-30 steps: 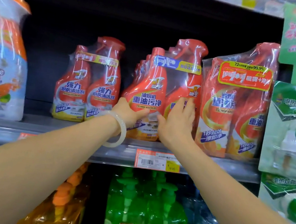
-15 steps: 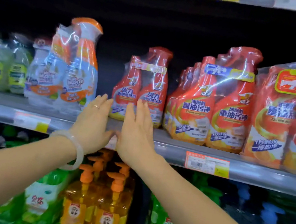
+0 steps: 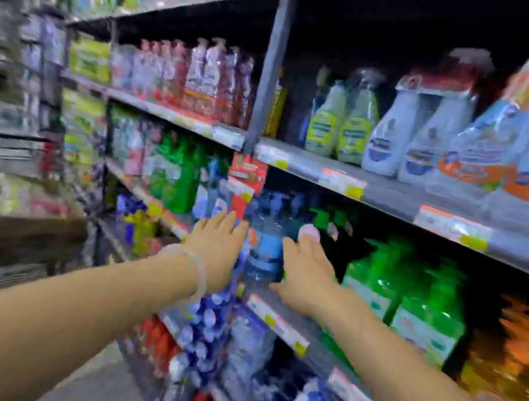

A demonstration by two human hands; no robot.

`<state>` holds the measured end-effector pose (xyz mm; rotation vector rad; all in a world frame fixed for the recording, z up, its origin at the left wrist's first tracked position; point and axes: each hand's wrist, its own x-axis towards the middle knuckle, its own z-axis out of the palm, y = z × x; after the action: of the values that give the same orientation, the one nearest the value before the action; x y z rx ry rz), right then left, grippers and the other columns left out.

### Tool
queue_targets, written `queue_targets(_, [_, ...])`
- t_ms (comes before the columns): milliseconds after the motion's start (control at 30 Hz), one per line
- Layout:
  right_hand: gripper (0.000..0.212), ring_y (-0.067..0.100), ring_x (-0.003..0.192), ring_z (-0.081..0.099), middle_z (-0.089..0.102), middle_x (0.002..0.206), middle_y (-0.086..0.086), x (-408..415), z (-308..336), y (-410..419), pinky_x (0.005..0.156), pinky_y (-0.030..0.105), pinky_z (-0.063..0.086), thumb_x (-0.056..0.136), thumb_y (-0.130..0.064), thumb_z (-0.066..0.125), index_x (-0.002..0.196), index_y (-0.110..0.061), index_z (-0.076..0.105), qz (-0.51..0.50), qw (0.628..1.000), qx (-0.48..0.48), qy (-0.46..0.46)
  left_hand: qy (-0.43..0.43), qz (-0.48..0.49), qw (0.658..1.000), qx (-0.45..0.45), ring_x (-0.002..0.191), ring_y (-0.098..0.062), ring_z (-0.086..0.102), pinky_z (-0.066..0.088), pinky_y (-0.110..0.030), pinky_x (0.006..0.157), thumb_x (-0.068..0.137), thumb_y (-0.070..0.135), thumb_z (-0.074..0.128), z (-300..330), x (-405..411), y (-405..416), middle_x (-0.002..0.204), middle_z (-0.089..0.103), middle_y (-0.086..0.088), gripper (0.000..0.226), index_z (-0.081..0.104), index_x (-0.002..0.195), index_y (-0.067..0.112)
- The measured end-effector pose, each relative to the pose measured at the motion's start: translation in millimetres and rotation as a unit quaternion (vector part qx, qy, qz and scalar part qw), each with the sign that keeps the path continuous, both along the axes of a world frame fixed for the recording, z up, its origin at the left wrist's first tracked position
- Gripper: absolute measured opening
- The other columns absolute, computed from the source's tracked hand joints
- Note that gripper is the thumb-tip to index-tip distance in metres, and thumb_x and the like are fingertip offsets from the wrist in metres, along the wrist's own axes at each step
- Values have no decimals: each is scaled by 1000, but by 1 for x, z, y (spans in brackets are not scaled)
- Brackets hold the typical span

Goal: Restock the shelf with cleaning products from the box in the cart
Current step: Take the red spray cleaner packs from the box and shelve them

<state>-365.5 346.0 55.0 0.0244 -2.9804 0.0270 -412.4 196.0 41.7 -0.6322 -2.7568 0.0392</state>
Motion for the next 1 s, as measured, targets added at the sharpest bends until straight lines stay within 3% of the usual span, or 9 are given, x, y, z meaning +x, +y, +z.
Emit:
queue_targets(267, [83, 33, 145, 8, 9, 155, 16, -96, -67, -176, 118, 43, 17, 86, -38, 61, 148, -10, 14, 136, 986, 32, -92, -87, 114, 990, -12, 145, -29, 16, 24, -40, 115, 85, 26, 63, -67, -47, -174, 152, 20, -13, 75, 21, 146, 9])
queue_targets(400, [85, 32, 147, -5, -4, 158, 13, -146, -81, -242, 120, 44, 9, 89, -38, 59, 151, -12, 6, 194, 972, 34, -127, -131, 174, 976, -3, 147, -28, 6, 18, -43, 118, 89, 32, 61, -83, -80, -242, 158, 9, -12, 82, 11, 150, 10])
queue_targets(633, [80, 32, 147, -5, -2, 158, 13, -270, -97, -340, 120, 44, 8, 93, -35, 55, 151, -13, 6, 282, 950, 46, -124, -144, 274, 951, -8, 147, -30, 7, 18, -44, 118, 88, 31, 61, -92, -177, -348, 159, 8, -13, 81, 11, 150, 13])
queue_targets(767, [80, 32, 147, -6, -4, 159, 13, -350, -100, -387, 120, 45, 9, 93, -37, 54, 151, -13, 5, 309, 939, 57, -138, -119, 312, 942, 26, 143, -29, 19, 27, -43, 115, 84, 31, 64, -93, -236, -403, 153, 24, -9, 73, 25, 144, 17])
queue_targets(1000, [81, 33, 147, -1, 3, 159, 14, -470, -132, -488, 120, 44, 13, 91, -39, 57, 151, -11, 10, 317, 930, 48, -182, -165, 356, 919, 43, 143, -29, 17, 21, -40, 117, 84, 28, 66, -116, -317, -497, 154, 21, -10, 76, 23, 146, 16])
